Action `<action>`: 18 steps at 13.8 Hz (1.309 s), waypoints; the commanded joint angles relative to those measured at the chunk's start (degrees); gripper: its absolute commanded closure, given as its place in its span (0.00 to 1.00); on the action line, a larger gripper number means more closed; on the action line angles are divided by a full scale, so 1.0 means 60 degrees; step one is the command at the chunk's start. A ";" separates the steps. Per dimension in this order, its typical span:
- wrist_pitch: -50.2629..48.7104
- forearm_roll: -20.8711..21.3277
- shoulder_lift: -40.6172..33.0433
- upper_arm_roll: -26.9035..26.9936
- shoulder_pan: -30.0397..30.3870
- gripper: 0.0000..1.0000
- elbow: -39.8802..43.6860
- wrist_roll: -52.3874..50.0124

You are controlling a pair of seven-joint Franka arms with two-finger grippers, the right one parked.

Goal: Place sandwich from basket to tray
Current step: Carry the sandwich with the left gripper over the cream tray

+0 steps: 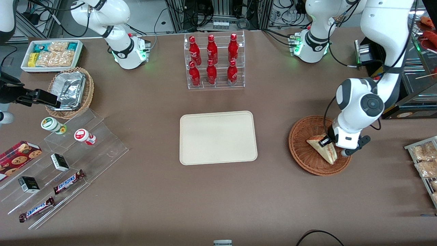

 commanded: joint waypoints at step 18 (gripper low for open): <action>-0.4289 0.0665 0.3225 -0.0272 -0.5737 1.00 0.6980 -0.1477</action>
